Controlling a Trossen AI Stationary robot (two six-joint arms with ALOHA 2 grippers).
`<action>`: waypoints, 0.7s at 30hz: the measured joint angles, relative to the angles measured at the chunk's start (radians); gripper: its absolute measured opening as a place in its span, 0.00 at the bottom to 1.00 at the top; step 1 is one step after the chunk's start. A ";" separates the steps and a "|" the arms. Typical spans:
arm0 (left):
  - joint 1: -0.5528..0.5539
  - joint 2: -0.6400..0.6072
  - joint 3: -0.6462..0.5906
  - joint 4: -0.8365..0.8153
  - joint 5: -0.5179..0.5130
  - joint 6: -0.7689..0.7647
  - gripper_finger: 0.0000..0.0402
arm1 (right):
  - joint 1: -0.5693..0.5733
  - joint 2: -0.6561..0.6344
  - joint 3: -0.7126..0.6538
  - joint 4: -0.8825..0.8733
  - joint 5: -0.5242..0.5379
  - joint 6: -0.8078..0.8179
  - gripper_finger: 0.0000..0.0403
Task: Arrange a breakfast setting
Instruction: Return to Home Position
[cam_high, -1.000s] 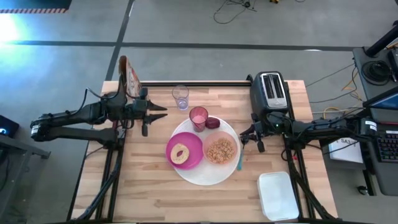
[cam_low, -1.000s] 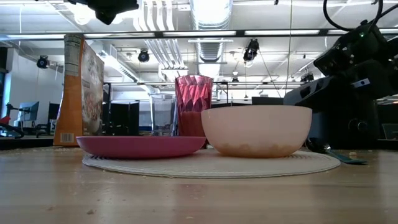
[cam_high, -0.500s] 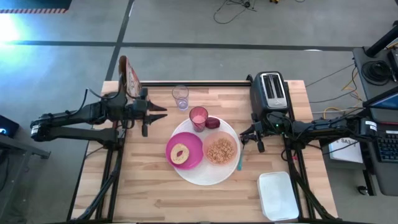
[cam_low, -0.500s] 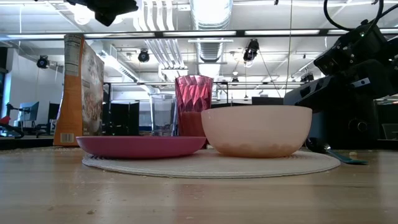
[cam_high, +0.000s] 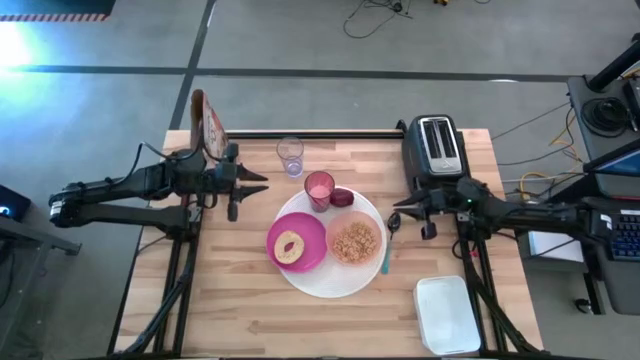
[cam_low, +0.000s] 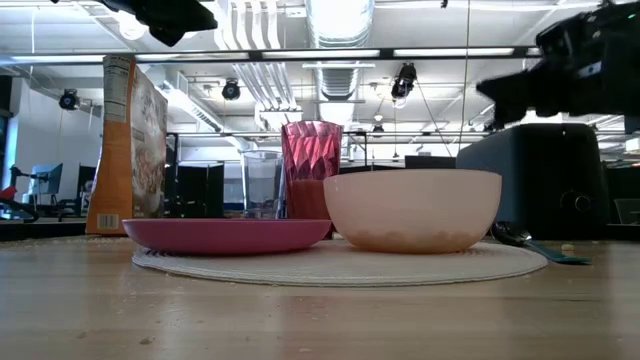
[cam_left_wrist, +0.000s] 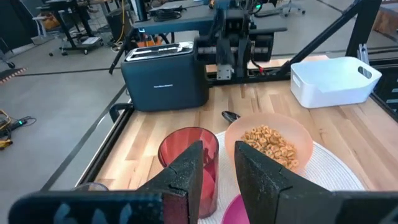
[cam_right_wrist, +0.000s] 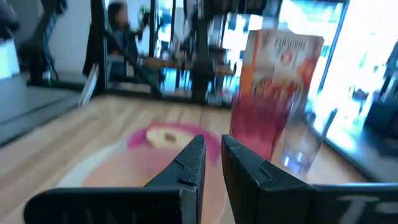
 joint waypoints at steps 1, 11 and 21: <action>0.000 0.000 0.000 -0.001 0.000 0.001 0.19 | 0.000 -0.030 0.000 0.001 0.000 0.000 0.11; 0.000 0.000 0.000 -0.036 0.000 -0.002 0.19 | 0.000 -0.301 0.000 0.002 0.000 0.001 0.11; 0.000 0.002 0.000 -0.041 0.001 0.018 0.19 | 0.000 -0.469 -0.001 0.000 0.000 0.001 0.11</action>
